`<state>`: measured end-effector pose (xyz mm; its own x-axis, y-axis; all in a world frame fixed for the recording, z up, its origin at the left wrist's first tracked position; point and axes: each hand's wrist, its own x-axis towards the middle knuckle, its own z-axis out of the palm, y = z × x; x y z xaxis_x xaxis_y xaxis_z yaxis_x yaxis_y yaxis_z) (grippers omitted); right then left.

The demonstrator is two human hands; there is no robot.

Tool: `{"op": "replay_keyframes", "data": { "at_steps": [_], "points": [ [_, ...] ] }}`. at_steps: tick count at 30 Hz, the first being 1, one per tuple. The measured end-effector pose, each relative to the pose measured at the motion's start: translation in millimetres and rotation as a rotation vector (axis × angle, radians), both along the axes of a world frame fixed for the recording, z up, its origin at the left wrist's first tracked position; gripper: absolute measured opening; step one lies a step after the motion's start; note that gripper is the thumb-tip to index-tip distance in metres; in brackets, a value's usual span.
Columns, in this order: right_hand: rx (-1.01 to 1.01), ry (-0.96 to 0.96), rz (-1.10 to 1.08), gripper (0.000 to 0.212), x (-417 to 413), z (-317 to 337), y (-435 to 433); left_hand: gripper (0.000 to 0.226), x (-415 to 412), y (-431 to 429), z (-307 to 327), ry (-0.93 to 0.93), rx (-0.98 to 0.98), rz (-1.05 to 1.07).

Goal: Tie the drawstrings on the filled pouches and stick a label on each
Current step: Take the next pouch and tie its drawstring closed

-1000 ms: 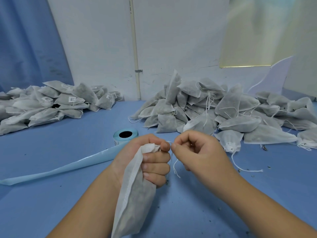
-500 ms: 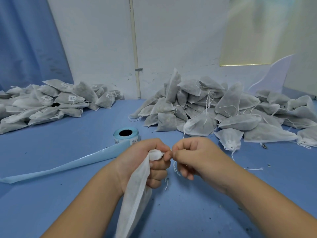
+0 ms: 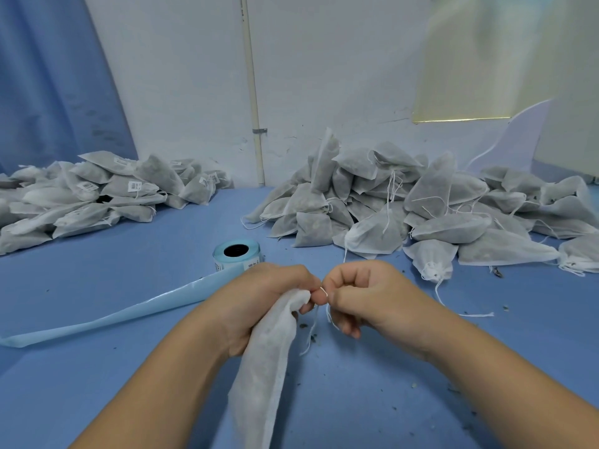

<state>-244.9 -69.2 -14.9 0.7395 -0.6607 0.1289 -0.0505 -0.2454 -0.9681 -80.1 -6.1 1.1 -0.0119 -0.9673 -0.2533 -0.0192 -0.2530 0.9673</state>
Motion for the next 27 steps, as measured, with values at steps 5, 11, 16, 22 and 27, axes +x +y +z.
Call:
{"op": "replay_keyframes", "data": {
  "at_steps": [5, 11, 16, 22, 27],
  "points": [
    [-0.003, -0.009, 0.011, 0.01, -0.5, -2.2, -2.4, 0.022, -3.9, 2.6, 1.1, -0.085, -0.087, 0.05],
    [0.004, -0.018, 0.01, 0.012, -3.4, -2.2, -6.3, 0.028, -10.2, 4.3, 2.3, -0.227, -0.177, 0.151],
    [0.025, -0.033, 0.023, 0.017, -3.8, -1.7, -8.6, 0.016, -14.8, 3.3, 2.1, -0.302, -0.258, 0.196],
    [0.036, -0.045, 0.009, 0.016, -4.5, -2.1, -10.5, 0.02, -10.8, 1.9, -1.2, -0.368, -0.364, 0.202],
    [0.075, -0.159, -0.05, 0.009, -4.0, -1.8, -10.5, 0.018, -5.2, 2.5, -0.5, -0.346, -0.336, 0.218]
  ]
}}
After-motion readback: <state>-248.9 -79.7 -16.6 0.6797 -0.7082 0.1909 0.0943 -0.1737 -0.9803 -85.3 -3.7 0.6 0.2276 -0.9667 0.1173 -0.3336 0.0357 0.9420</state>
